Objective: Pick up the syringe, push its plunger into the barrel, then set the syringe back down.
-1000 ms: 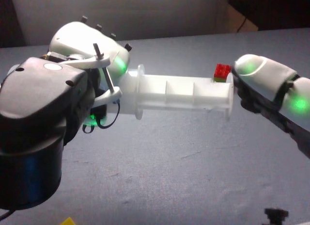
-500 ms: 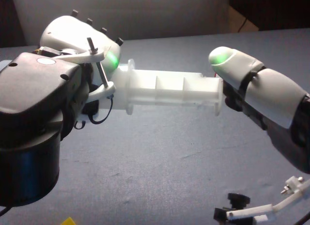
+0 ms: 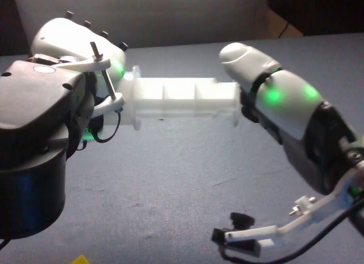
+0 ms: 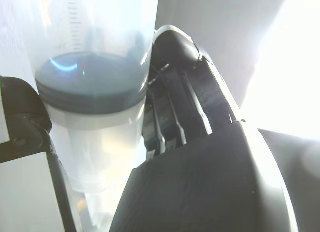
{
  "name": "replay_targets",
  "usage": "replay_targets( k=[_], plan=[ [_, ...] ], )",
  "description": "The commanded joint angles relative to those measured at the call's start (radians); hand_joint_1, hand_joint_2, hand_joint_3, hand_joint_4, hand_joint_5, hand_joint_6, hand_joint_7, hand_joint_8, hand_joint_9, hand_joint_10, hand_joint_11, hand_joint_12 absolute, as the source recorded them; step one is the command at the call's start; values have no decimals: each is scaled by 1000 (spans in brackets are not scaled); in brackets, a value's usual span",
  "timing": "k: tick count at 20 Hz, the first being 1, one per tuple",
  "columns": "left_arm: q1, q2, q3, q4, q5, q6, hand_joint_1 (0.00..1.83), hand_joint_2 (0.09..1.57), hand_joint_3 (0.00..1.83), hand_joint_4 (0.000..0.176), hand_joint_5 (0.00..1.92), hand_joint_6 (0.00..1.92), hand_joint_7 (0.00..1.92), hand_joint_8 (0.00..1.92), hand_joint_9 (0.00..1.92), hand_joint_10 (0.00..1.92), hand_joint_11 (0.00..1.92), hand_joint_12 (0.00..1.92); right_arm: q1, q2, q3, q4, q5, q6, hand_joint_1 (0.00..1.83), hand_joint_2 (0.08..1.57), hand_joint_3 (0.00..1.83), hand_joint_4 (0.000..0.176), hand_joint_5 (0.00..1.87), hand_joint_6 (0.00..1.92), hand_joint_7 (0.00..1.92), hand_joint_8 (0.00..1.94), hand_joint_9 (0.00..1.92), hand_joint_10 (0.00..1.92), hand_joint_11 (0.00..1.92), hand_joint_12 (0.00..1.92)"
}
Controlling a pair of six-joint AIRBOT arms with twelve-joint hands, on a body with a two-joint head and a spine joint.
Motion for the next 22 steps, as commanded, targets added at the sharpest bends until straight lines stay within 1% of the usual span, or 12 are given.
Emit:
replay_targets(
  k=[1,3,8,10,11,12,14,15,17,18,20,22],
  plan=[
    [-19,-8,-6,118,43,-12,1473,1210,0,0,698,1275,689,1218,777,1288,636,1765,20,-20,-7,-133,-42,3,0,1083,0,0,68,1,76,1,83,0,0,315],
    [-22,-8,-7,118,43,-11,1473,1212,0,0,705,1262,685,1230,766,1298,632,1772,28,-54,7,-133,-44,1,19,1085,0,0,67,0,77,2,88,2,0,294],
    [-24,-8,-11,118,43,-9,1470,1223,0,0,709,1265,640,1290,730,1338,621,1779,46,-93,13,-133,-58,0,35,1082,0,0,83,1,89,1,99,2,0,318],
    [-23,-8,-13,118,48,-9,1472,1218,1,0,693,1276,675,1258,743,1324,621,1779,49,-110,17,-133,-61,-1,39,1074,0,0,107,4,113,4,117,5,0,380],
    [-24,-8,-14,118,49,-9,1472,1219,1,0,686,1277,678,1252,744,1334,619,1783,50,-121,21,-133,-62,-3,43,1076,0,0,96,2,107,1,112,1,0,352],
    [-24,-8,-14,118,49,-9,1471,1220,1,0,690,1282,671,1245,737,1344,626,1778,51,-132,25,-133,-61,-4,43,1076,0,0,102,3,108,1,113,1,0,380],
    [-24,-8,-15,118,49,-9,1469,1226,0,0,683,1319,658,1256,727,1335,611,1790,56,-149,29,-133,-61,-4,30,1086,2,0,75,0,84,0,89,0,0,310],
    [-24,-8,-16,118,49,-9,1470,1226,0,0,675,1327,656,1272,739,1321,609,1787,59,-156,30,-132,-61,-4,36,1084,0,0,77,1,90,1,97,2,0,333],
    [-24,-8,-17,118,49,-9,1469,1232,1,0,672,1315,643,1296,728,1364,584,1800,65,-173,32,-132,-61,-5,61,1077,0,0,92,5,98,3,103,4,0,348],
    [-24,-8,-17,118,49,-9,1471,1227,0,0,679,1309,661,1276,747,1340,582,1793,66,-178,33,-132,-61,-5,62,1076,0,0,94,4,103,3,107,4,0,379],
    [-24,-8,-18,118,49,-9,1472,1222,0,0,692,1279,661,1258,765,1339,584,1796,72,-193,38,-121,-62,-5,58,1081,1,0,84,0,95,0,102,0,0,351],
    [-24,-8,-18,118,49,-9,1469,1234,1,0,679,1287,630,1300,727,1392,579,1815,79,-210,44,-104,-63,-9,50,1082,0,0,64,0,76,0,80,0,0,300]
  ],
)
